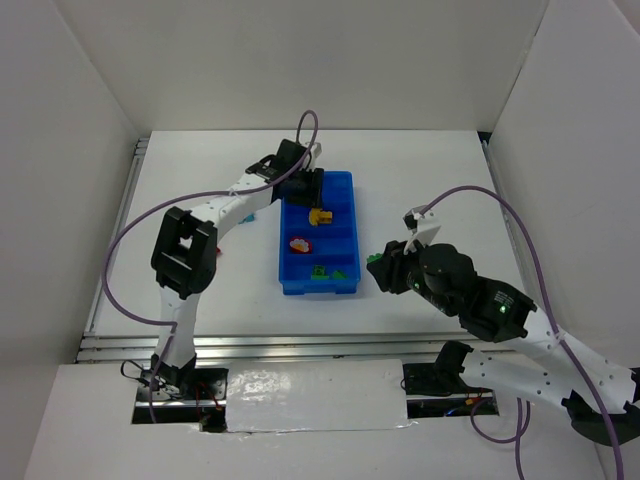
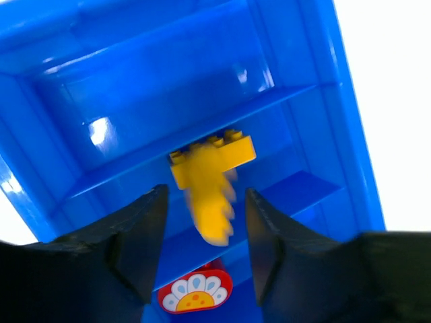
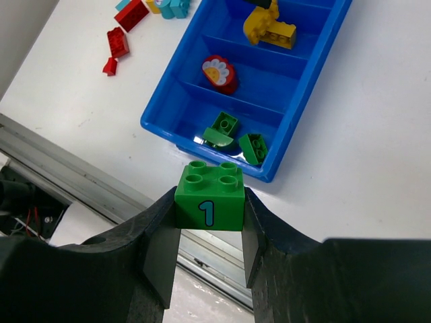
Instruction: Sort the legos into containers by color
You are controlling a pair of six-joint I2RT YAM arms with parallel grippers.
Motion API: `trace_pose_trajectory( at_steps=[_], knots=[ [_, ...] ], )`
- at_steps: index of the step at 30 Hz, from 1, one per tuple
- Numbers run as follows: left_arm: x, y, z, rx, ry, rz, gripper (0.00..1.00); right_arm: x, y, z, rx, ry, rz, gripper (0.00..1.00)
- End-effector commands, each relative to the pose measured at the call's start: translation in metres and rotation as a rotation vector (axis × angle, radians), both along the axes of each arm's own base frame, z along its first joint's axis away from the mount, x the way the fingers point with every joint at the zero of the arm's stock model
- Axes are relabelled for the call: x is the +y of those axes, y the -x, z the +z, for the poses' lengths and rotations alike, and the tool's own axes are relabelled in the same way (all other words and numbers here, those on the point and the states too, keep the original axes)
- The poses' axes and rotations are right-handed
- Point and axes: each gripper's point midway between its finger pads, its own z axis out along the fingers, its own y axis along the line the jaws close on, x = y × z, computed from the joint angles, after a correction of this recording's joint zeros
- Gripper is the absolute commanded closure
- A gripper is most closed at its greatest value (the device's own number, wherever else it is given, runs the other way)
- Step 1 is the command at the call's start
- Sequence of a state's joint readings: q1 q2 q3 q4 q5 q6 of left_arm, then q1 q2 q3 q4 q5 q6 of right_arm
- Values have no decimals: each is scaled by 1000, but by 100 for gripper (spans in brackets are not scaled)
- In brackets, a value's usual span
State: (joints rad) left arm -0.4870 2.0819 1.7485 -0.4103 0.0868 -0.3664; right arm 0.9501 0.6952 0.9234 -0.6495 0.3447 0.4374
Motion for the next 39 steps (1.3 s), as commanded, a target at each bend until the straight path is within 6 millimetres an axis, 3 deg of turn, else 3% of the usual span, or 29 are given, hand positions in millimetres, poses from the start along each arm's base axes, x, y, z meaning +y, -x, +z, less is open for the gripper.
trace_pose_trajectory(
  at_steps=[1, 5, 8, 11, 13, 14, 16, 18, 19, 20, 22, 23, 24, 25, 26, 27, 28, 29, 30, 31, 32, 34, 39],
  knots=[
    [2, -6, 24, -73, 10, 5, 37, -6, -2, 11, -27, -24, -26, 100],
    [9, -4, 31, -85, 0, 33, 18, -5, -1, 9, -18, -35, -23, 100],
    [9, -2, 47, -94, 11, 37, 15, -2, 0, 6, -7, -39, -15, 100],
    [11, 0, 89, -162, 58, 64, 14, 4, 0, -6, 23, -21, 0, 100],
    [17, 6, 131, -217, 98, 97, 12, 11, -3, -17, 56, -11, -1, 100],
    [35, 6, 139, -224, 56, 185, 10, 18, -4, -27, 90, 10, 9, 100],
    [55, 16, 182, -289, 62, 264, 8, 25, -6, -34, 134, 2, -5, 100],
    [86, 28, 191, -292, 5, 378, 4, 30, -14, -47, 176, 24, -57, 100],
    [100, 40, 210, -320, 9, 411, 3, 32, -18, -45, 194, -1, -90, 100],
    [110, 48, 205, -307, -14, 428, 1, 37, -23, -54, 219, 23, -105, 100],
    [141, 68, 215, -308, -33, 484, 0, 45, -29, -54, 238, 16, -121, 100],
    [154, 85, 210, -278, -49, 493, 1, 52, -36, -57, 261, 25, -139, 100],
    [164, 93, 206, -261, -64, 513, 1, 52, -38, -68, 283, 53, -153, 100],
    [177, 99, 204, -249, -79, 539, 1, 58, -42, -62, 282, 47, -160, 100],
    [186, 108, 191, -219, -108, 549, 1, 59, -47, -74, 312, 89, -181, 100],
    [197, 123, 196, -227, -117, 568, 0, 63, -52, -68, 310, 78, -204, 100],
    [205, 131, 193, -223, -126, 582, 1, 66, -55, -76, 327, 103, -210, 100],
    [211, 140, 180, -197, -146, 588, 0, 68, -57, -76, 329, 108, -217, 100],
    [217, 151, 187, -219, -128, 598, 0, 70, -62, -72, 329, 95, -240, 100],
    [222, 159, 176, -195, -139, 603, 0, 73, -65, -76, 337, 101, -243, 100],
    [226, 168, 179, -208, -126, 609, 0, 75, -68, -77, 343, 98, -245, 100],
    [232, 179, 168, -174, -137, 629, 1, 81, -71, -80, 367, 108, -247, 100],
    [244, 194, 163, -158, -162, 667, 1, 88, -80, -88, 391, 140, -273, 100]
  ],
)
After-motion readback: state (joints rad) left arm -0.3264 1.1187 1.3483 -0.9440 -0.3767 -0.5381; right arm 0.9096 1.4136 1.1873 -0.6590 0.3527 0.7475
